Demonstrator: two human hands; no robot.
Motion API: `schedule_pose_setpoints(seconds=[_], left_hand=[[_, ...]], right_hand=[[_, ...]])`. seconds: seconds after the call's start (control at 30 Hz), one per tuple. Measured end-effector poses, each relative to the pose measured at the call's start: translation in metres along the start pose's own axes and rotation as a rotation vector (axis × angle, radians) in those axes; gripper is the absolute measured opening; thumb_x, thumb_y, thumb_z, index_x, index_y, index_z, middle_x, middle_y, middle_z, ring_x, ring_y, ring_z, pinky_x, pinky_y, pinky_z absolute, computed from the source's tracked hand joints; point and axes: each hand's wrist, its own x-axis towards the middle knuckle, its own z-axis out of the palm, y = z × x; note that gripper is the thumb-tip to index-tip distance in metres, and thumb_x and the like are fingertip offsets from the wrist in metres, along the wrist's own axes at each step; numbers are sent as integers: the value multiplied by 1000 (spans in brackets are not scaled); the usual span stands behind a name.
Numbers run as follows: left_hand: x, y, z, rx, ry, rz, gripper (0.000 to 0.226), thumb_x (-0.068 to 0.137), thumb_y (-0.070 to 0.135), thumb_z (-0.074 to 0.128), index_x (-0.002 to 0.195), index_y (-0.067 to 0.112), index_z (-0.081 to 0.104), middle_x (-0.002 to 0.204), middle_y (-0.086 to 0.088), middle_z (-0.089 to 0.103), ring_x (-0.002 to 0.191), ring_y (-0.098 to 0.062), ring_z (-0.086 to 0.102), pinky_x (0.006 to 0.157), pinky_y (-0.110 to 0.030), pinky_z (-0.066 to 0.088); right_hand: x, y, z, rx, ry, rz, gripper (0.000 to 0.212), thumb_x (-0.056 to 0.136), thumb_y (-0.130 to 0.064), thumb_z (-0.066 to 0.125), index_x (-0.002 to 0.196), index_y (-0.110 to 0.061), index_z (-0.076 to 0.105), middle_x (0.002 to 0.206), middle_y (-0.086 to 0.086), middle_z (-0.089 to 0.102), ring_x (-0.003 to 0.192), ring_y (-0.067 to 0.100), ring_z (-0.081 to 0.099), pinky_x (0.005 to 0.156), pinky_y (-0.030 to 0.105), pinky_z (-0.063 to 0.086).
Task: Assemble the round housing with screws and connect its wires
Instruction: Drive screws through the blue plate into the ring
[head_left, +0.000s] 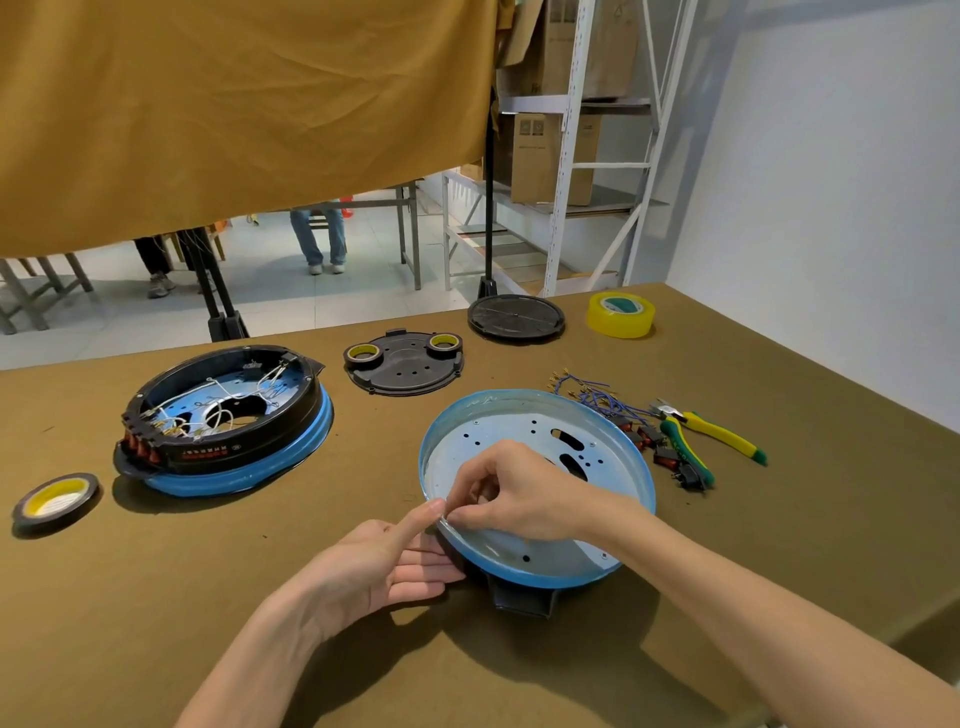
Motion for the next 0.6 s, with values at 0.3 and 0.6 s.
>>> schedule_pose_setpoints(seconds=[0.3, 0.6], left_hand=[[2, -2, -3, 14, -10, 3, 95, 60, 67, 80, 124, -2, 63, 108, -19, 78, 101, -28, 77, 74, -32, 64], [2, -2, -3, 23, -12, 4, 93, 62, 66, 80, 124, -2, 64, 109, -19, 77, 103, -28, 76, 78, -33, 64]], right_hand=[[-7, -1, 3, 21, -30, -1, 8, 92, -17, 73, 100, -20, 73, 76, -2, 66, 66, 4, 54, 64, 23, 45], [-10, 9, 11, 25, 84, -45, 10, 88, -24, 78, 94, -21, 70, 76, -2, 67, 65, 5, 54, 63, 32, 51]])
